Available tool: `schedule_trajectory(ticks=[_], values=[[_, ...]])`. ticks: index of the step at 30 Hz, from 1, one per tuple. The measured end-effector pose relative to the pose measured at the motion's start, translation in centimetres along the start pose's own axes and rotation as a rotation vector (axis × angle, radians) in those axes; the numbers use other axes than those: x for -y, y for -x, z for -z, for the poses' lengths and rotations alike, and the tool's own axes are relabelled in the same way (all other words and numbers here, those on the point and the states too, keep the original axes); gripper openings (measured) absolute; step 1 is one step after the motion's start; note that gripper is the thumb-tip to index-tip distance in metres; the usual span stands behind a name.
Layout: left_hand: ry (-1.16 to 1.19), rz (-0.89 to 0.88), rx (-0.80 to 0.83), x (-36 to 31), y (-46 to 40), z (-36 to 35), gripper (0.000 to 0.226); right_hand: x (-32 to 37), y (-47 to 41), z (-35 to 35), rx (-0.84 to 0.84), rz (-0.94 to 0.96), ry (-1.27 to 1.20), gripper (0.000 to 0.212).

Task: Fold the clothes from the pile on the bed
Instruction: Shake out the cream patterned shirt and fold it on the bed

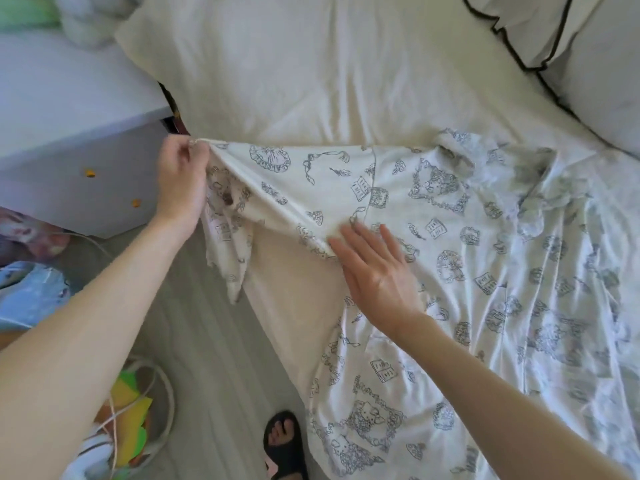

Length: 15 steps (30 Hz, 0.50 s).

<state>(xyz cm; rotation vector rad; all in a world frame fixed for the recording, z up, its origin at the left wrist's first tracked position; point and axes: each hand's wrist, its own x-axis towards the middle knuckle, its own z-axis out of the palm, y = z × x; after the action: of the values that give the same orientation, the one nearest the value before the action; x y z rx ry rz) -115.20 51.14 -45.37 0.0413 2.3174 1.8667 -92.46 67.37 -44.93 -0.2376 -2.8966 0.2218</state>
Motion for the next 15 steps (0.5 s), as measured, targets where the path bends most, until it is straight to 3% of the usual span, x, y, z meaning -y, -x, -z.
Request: schedule_trajectory(ticks=[3,7,10,12,15], values=[[-0.317,0.033,0.175,1.9,-0.8,-0.3,0.008,0.7,-0.8,-0.8,0.381,-0.061,0.015,0.042],[-0.517,-0.147,0.113,2.2,-0.9,0.9,0.014,0.8,-0.9,-1.4,0.482,-0.066,0.043,0.061],[-0.892,-0.16,0.233,1.2,-0.3,2.0,0.025,0.7,-1.1,-1.3,0.628,-0.036,0.129,0.063],[-1.039,-0.123,0.308,0.1,1.0,2.4,0.023,1.3,-1.0,-0.7,0.562,-0.113,0.007,0.054],[-0.929,-0.112,0.268,-3.8,3.3,2.1,0.019,3.1,0.6,1.5,0.297,-0.297,-0.388,0.038]])
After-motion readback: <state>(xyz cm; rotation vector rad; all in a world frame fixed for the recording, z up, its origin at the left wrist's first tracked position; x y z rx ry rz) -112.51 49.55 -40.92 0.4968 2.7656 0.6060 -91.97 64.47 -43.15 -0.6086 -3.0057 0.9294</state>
